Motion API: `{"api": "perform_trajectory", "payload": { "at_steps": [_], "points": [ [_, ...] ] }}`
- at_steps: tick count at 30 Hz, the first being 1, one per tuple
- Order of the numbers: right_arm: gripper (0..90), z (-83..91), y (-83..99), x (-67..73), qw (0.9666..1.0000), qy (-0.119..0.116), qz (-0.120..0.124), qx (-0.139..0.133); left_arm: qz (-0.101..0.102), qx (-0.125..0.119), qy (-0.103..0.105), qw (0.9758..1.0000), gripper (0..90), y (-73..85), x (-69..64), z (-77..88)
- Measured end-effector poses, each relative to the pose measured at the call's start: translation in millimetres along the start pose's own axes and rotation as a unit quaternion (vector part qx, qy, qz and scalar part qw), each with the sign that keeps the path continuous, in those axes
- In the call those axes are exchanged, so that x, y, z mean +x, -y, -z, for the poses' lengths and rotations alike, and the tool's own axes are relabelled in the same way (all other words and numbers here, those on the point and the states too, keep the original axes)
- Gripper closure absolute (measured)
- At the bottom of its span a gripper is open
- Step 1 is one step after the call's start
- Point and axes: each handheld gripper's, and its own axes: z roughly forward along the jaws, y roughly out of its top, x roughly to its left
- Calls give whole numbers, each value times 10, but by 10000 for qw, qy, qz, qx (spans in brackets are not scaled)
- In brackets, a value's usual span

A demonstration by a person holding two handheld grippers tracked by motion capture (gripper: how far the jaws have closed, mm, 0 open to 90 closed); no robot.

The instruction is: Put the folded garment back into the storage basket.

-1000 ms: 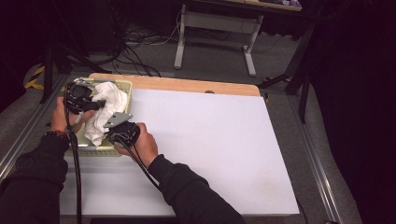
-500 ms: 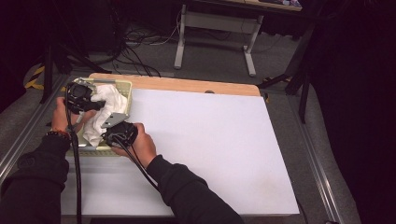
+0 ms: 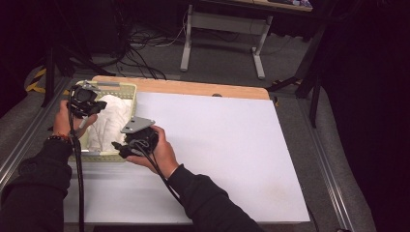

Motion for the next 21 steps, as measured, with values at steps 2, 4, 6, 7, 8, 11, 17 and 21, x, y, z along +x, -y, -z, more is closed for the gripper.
{"api": "perform_trajectory", "payload": {
  "at_steps": [2,4,6,7,8,11,17,21],
  "points": [
    [302,129,58,-33,10000,34,-6,-42,-45,134,-74,9999,892,-10,-30,-62],
    [294,259,119,-59,9999,94,52,-72,-74,278,-116,9995,892,-18,-48,-122],
    [290,383,191,-85,9998,152,78,-119,-149,429,-135,9989,891,-17,-69,-181],
    [290,383,191,-85,9998,152,78,-119,-149,429,-135,9989,891,-17,-69,-181],
    [281,497,267,-114,9998,158,82,-106,-249,627,-202,9975,891,-6,-97,-247],
    [280,653,390,-149,9998,190,33,-98,-350,965,-214,9945,888,25,-119,-340],
    [266,898,564,-182,9995,314,29,-81,-506,1407,-240,9885,879,57,-155,-446],
    [251,1089,711,-176,9988,473,150,2,-572,1441,-330,9874,878,42,-175,-451]
  ]
}}
